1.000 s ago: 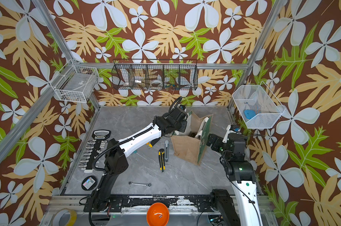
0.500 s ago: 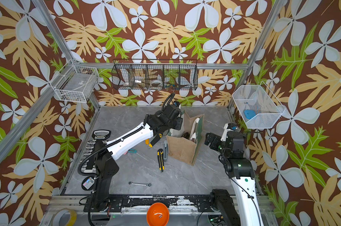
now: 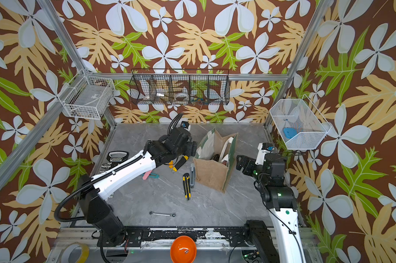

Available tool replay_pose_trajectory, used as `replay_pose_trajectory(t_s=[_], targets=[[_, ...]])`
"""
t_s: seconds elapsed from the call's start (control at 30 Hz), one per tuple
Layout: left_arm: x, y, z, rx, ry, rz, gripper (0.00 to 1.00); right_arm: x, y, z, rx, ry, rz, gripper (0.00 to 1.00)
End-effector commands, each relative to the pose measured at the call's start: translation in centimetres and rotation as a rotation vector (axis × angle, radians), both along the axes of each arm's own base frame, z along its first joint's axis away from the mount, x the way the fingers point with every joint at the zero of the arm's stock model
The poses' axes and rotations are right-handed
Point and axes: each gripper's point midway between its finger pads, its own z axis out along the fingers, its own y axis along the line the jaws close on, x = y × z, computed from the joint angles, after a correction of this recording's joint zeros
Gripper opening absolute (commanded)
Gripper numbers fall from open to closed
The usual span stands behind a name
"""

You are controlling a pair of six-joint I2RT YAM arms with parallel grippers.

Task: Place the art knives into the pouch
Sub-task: Pick up the utility knife at the center of the board.

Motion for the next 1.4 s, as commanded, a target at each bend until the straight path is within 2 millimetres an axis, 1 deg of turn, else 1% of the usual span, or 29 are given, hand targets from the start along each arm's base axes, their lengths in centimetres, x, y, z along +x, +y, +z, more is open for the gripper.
replay_pose_trajectory(t_s=[0.0, 0.07, 0.17, 0.23, 0.27, 0.33, 0.4, 0.43, 0.5, 0.53, 0.67, 0.77, 0.9, 1.03, 1.23, 1.37], targets=[[-0.1, 3.7, -0.8, -0.039, -0.010, 0.099, 0.85, 0.0, 1.0, 0.2, 0.012, -0.026, 0.058, 0.95], [-0.7, 6.5, -2.6, -0.039, 0.024, 0.155, 0.86, -0.1, 1.5, 0.3, 0.024, -0.031, 0.083, 0.94], [-1.3, 9.8, -5.6, -0.012, 0.072, 0.223, 0.86, -0.5, 1.9, 0.6, 0.031, -0.052, 0.109, 0.94], [-1.5, 11.7, -7.3, 0.012, 0.107, 0.264, 0.86, -0.9, 2.3, 0.7, 0.038, -0.068, 0.130, 0.94], [-1.5, 12.6, -8.0, 0.037, 0.121, 0.290, 0.85, -1.1, 2.6, 0.8, 0.047, -0.077, 0.144, 0.94], [-1.4, 15.0, -9.2, 0.144, 0.114, 0.376, 0.85, -1.6, 3.2, 0.6, 0.068, -0.086, 0.172, 0.94], [-1.1, 16.6, -10.6, 0.224, 0.135, 0.419, 0.84, -2.2, 3.5, 0.4, 0.073, -0.090, 0.190, 0.94], [-0.9, 17.1, -11.8, 0.238, 0.173, 0.420, 0.82, -2.5, 3.5, 0.1, 0.070, -0.085, 0.194, 0.94], [-0.4, 18.0, -13.3, 0.236, 0.227, 0.427, 0.79, -3.0, 3.6, -0.4, 0.063, -0.079, 0.203, 0.94], [-0.1, 18.4, -14.0, 0.228, 0.249, 0.427, 0.78, -3.2, 3.7, -0.6, 0.060, -0.075, 0.209, 0.94], [1.3, 18.9, -15.1, 0.211, 0.266, 0.423, 0.75, -4.3, 4.5, -1.2, 0.079, -0.074, 0.259, 0.94], [2.4, 18.5, -16.2, 0.177, 0.294, 0.407, 0.73, -5.3, 5.4, -1.5, 0.101, -0.081, 0.314, 0.94], [3.5, 17.9, -17.8, 0.200, 0.336, 0.389, 0.71, -6.6, 6.7, -1.6, 0.128, -0.087, 0.396, 0.94], [3.9, 18.2, -18.8, 0.218, 0.347, 0.400, 0.70, -7.1, 6.8, -1.6, 0.125, -0.080, 0.400, 0.94], [3.9, 19.3, -20.3, 0.235, 0.379, 0.421, 0.68, -7.0, 6.5, -1.8, 0.115, -0.080, 0.383, 0.94], [3.9, 19.6, -20.9, 0.241, 0.392, 0.425, 0.66, -6.9, 6.5, -2.0, 0.120, -0.078, 0.381, 0.94]])
